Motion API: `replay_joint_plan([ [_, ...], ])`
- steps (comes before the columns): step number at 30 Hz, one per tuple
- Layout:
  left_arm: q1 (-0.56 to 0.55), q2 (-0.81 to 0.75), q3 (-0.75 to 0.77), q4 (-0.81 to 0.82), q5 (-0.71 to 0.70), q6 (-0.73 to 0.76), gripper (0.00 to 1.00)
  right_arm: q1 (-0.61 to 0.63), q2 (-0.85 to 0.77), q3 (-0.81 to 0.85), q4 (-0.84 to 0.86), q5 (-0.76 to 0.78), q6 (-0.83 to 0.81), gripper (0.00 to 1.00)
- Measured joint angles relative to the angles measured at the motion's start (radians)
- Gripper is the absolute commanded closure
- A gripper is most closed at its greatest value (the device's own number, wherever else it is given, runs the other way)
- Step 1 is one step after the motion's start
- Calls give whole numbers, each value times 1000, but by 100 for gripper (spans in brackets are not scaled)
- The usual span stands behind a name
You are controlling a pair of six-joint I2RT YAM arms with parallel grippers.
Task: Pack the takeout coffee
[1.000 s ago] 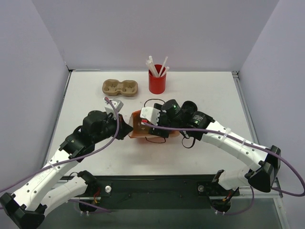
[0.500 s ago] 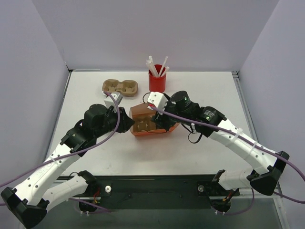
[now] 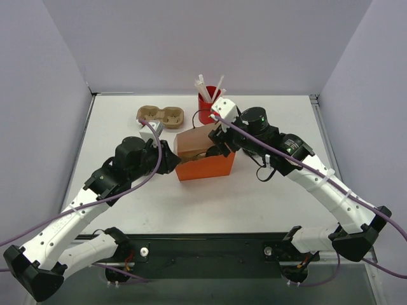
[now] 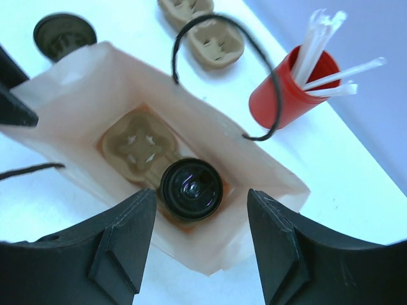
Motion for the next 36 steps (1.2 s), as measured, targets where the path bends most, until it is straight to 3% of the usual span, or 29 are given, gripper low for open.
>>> replay_joint_plan([
  [7, 0, 42, 38, 6, -6, 7, 60, -20, 21, 56, 79, 69, 71, 40],
  [14, 0, 64, 156, -19, -68, 44, 45, -50, 21, 59, 180, 128, 152, 40],
  [20, 0, 56, 233, -23, -106, 83, 43, -149, 68, 122, 217, 157, 283, 40],
  [21, 0, 51, 237, -25, -105, 91, 42, -182, 88, 140, 219, 154, 317, 41],
  [26, 0, 13, 259, -71, -89, 128, 17, -330, 229, 238, 216, 110, 425, 41],
  [30, 0, -49, 269, -134, -94, 141, 5, -418, 372, 272, 218, 39, 475, 41],
  [36, 0, -81, 315, -254, -107, 127, 3, -483, 581, 316, 232, -78, 513, 46],
])
